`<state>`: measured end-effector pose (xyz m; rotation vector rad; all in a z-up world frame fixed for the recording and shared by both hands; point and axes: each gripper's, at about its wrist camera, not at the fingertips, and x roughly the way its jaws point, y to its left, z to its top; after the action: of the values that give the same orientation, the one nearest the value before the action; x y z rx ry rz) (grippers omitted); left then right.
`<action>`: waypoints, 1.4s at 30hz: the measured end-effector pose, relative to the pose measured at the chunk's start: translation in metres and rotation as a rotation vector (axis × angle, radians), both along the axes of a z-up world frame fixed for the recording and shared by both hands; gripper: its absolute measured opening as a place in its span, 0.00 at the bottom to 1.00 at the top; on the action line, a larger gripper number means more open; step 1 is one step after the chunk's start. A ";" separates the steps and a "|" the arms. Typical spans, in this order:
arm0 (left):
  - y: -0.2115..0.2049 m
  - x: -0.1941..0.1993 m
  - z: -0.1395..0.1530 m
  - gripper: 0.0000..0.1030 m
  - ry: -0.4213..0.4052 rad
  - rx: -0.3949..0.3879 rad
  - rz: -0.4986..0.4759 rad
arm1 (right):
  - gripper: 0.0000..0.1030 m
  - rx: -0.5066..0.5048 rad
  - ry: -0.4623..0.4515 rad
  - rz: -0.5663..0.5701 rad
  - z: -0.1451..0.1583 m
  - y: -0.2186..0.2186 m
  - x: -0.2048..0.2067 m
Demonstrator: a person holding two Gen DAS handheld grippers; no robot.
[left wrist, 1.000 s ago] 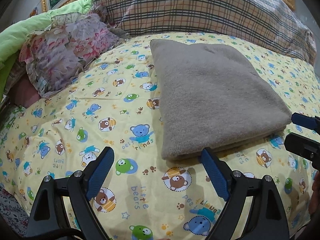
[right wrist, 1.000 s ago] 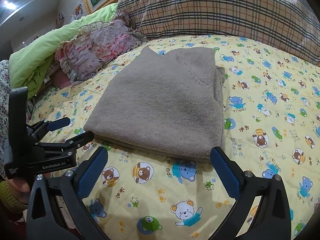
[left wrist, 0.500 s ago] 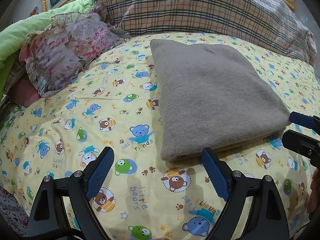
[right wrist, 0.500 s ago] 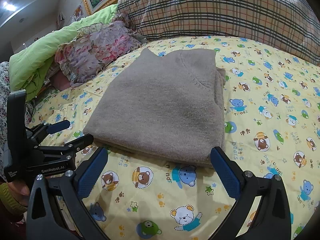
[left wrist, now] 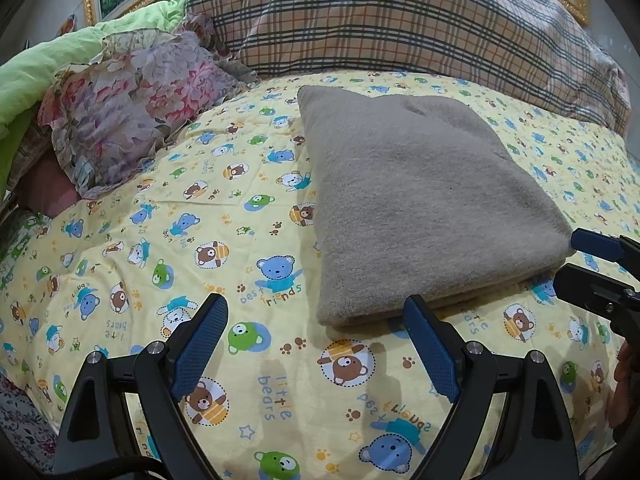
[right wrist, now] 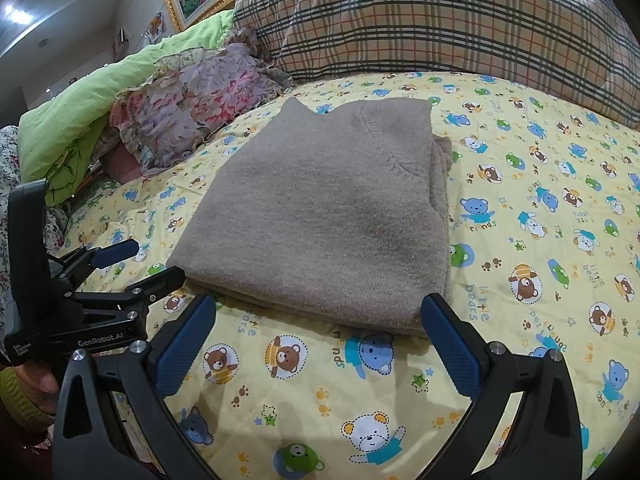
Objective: Fold small clothes
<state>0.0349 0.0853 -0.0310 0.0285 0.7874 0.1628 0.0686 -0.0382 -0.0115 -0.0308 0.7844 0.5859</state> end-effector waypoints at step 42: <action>-0.004 0.002 0.006 0.88 0.001 -0.004 -0.005 | 0.99 -0.001 -0.008 -0.001 0.006 0.000 0.002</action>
<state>0.0365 0.0810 -0.0255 0.0265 0.7887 0.1569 0.0710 -0.0386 -0.0051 -0.0337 0.7774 0.5843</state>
